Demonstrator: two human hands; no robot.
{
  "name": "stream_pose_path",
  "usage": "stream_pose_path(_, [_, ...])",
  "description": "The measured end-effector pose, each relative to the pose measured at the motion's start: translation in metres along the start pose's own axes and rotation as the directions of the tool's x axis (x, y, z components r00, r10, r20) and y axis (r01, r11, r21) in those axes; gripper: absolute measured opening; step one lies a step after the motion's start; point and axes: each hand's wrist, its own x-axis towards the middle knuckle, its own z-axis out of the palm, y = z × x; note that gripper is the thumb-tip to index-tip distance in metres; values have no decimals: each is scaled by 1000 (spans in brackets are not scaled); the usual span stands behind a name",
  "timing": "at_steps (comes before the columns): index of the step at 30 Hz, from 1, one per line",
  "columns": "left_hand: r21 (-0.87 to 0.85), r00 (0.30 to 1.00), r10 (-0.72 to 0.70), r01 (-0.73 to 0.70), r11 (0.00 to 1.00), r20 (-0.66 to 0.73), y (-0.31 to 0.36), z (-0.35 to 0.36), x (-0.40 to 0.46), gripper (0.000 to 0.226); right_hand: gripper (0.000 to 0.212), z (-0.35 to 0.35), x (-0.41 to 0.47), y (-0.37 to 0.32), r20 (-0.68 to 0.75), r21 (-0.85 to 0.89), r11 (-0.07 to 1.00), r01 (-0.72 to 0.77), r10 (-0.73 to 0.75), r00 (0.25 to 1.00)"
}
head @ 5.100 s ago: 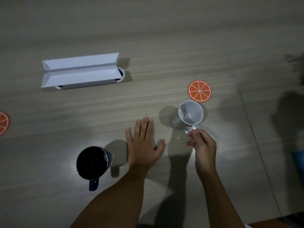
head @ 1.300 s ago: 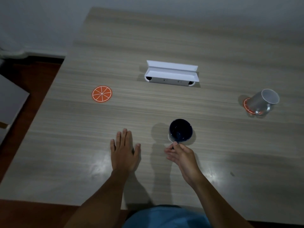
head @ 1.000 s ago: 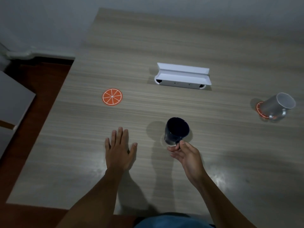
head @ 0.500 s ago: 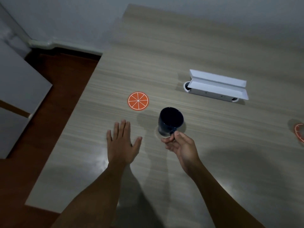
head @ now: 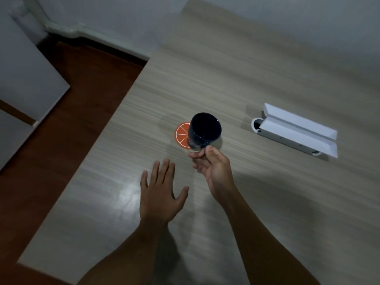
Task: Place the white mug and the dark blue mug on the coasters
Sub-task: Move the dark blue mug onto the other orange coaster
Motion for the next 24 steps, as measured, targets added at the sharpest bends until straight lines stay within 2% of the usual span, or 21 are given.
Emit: stream_pose_path(24, [-9,999,-33,33,999,8,2,-3,0,84,33,22,26,9,-10,-1,1000,-22,22,1000])
